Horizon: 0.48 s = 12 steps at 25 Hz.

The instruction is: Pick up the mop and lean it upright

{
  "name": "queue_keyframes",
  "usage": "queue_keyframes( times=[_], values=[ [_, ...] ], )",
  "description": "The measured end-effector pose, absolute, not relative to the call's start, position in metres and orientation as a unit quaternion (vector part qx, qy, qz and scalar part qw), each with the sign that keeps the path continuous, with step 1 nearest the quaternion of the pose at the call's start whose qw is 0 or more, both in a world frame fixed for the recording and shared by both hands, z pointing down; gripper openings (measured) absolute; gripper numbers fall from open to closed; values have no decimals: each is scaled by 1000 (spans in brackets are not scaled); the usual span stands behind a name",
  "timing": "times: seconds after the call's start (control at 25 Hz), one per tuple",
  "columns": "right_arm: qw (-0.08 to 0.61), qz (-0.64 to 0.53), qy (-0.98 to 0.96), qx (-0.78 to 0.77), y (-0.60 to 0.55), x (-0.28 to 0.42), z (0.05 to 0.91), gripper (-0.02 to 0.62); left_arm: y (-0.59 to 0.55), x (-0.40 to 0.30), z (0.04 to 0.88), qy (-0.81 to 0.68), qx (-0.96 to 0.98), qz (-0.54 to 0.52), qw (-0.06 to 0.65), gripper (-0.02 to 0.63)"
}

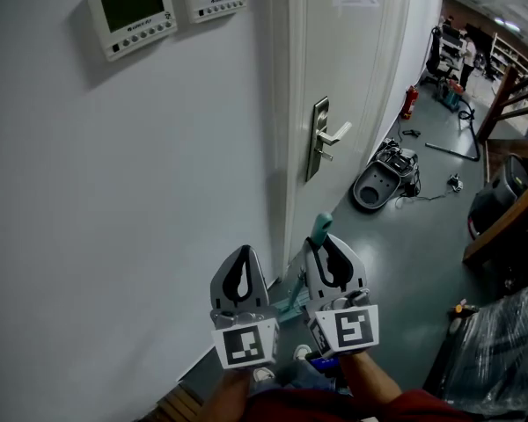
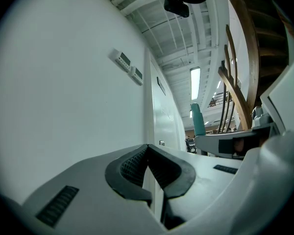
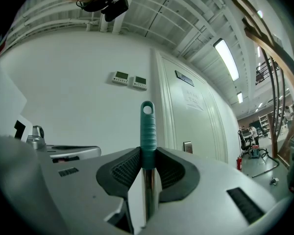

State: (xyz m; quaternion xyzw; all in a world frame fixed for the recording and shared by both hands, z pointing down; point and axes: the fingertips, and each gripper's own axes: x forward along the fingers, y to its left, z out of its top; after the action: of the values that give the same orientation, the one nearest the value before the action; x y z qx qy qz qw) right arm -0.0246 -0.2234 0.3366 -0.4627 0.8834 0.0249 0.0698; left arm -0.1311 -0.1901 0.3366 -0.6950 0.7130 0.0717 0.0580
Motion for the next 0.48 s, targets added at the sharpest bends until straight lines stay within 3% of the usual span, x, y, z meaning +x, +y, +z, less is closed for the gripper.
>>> queue_keyframes(
  times=[0.48],
  values=[
    [25, -7, 896, -443, -228, -32, 395, 104, -194, -132, 341, 714, -695, 68, 54, 14]
  ],
)
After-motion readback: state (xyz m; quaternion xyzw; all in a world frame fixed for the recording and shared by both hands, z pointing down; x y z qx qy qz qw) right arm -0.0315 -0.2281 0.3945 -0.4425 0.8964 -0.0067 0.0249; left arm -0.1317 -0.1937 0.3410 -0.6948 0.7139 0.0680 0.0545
